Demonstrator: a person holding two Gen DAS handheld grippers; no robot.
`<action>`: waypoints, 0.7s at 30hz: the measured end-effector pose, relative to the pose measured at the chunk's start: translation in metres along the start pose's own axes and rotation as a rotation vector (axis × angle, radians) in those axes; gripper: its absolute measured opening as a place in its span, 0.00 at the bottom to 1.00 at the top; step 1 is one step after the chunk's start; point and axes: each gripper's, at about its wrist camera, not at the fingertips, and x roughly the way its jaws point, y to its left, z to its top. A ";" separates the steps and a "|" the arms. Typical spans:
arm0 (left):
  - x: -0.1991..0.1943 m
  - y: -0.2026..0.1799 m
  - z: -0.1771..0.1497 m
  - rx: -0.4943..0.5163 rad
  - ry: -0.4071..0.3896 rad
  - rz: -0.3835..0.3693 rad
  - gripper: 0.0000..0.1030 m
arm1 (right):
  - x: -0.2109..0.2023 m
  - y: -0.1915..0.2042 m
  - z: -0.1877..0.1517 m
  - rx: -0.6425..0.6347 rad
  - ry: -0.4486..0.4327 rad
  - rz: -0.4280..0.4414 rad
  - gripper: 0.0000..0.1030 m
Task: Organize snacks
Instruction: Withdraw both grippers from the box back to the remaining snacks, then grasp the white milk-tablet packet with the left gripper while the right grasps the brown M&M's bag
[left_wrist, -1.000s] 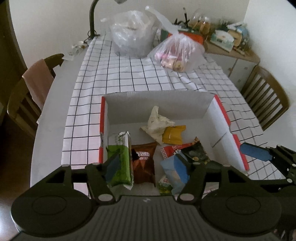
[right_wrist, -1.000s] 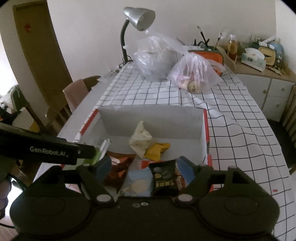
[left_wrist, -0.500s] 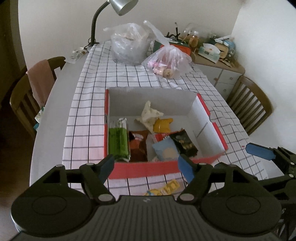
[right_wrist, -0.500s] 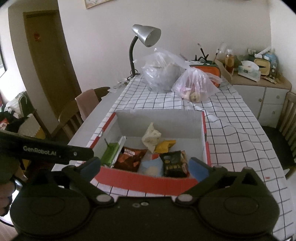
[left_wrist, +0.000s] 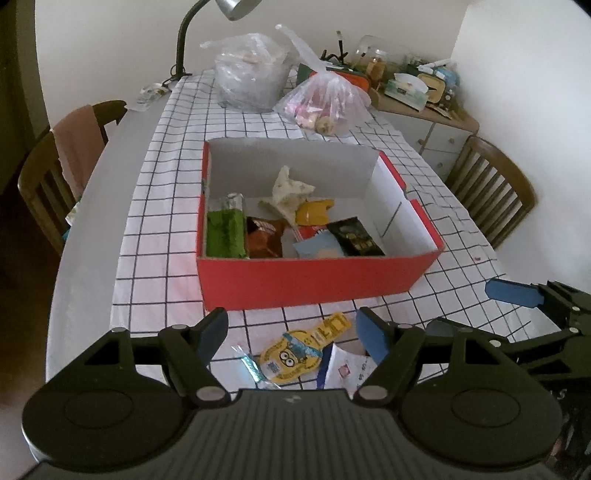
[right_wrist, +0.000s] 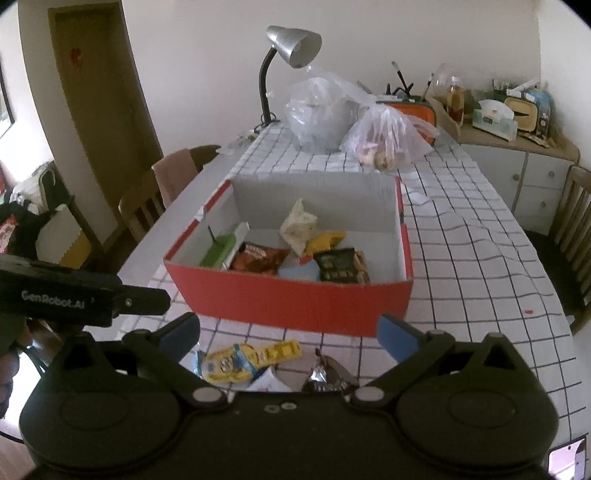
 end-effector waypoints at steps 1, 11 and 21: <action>0.002 -0.002 -0.003 -0.001 0.000 0.001 0.74 | 0.000 -0.003 -0.003 -0.001 0.006 0.001 0.99; 0.033 -0.027 -0.027 -0.050 0.093 0.018 0.74 | 0.018 -0.046 -0.028 -0.009 0.102 0.026 0.94; 0.066 -0.047 -0.046 -0.083 0.174 0.051 0.74 | 0.054 -0.071 -0.045 -0.067 0.200 0.110 0.78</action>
